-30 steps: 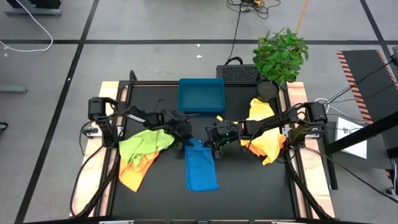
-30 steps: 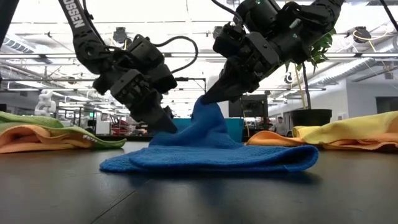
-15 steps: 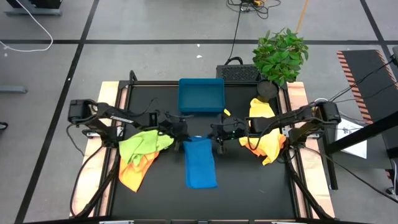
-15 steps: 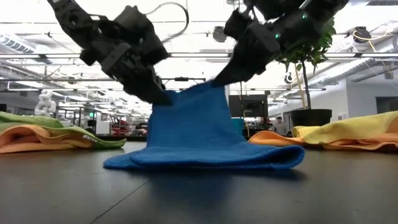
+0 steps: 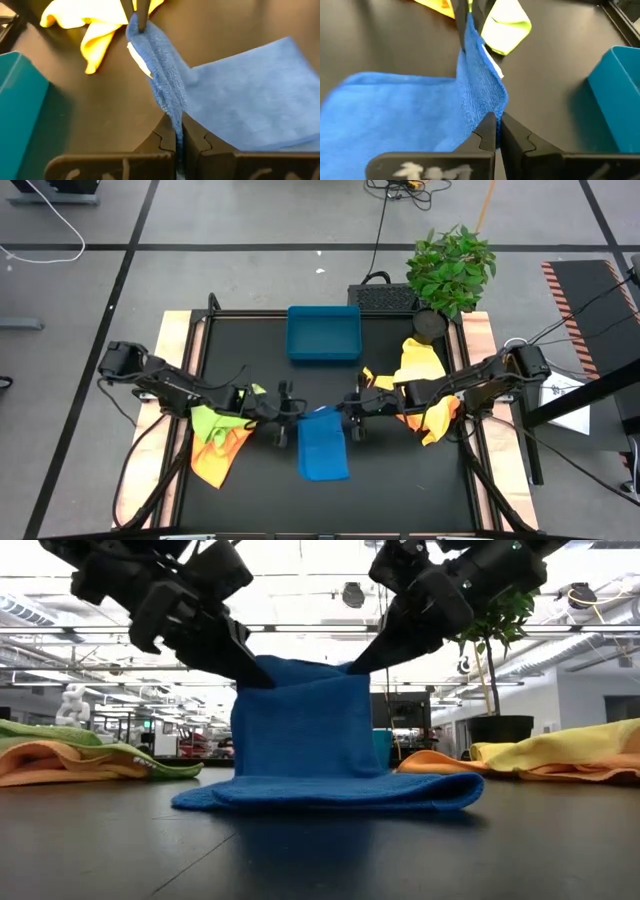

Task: Fold microfiber towels
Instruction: Fold the blue microfiber cloth

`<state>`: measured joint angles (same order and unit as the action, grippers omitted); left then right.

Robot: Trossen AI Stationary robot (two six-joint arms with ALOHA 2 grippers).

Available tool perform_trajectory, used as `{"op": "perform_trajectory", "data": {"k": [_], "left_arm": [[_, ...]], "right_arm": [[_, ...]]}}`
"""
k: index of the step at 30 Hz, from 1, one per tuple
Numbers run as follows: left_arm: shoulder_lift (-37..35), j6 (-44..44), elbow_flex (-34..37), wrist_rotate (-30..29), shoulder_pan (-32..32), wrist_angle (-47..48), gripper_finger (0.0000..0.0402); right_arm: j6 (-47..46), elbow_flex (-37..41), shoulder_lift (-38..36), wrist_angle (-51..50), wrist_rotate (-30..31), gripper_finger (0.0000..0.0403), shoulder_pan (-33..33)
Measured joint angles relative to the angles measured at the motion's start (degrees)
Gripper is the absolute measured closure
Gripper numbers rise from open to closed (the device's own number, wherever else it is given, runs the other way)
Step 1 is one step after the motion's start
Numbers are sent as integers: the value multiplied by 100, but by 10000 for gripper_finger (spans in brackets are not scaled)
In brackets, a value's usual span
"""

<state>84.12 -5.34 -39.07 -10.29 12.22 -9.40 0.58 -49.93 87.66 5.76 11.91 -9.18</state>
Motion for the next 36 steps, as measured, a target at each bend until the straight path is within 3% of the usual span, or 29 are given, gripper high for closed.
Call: {"op": "perform_trajectory", "data": {"k": [11,21,30,36], "left_arm": [[44,429,-2,-249,1032,-485,400],[1105,646,-339,-364,1325,-1036,398],[1547,526,-1197,-198,1321,280,398],[1482,506,-1504,-170,1341,829,392]], "right_arm": [[-368,-5,12,92,-276,401,-816],[-867,528,15,555,-290,401,-1193],[-1291,1506,19,2461,-651,401,-1378],[-1489,1585,48,2837,-680,401,-1619]]}}
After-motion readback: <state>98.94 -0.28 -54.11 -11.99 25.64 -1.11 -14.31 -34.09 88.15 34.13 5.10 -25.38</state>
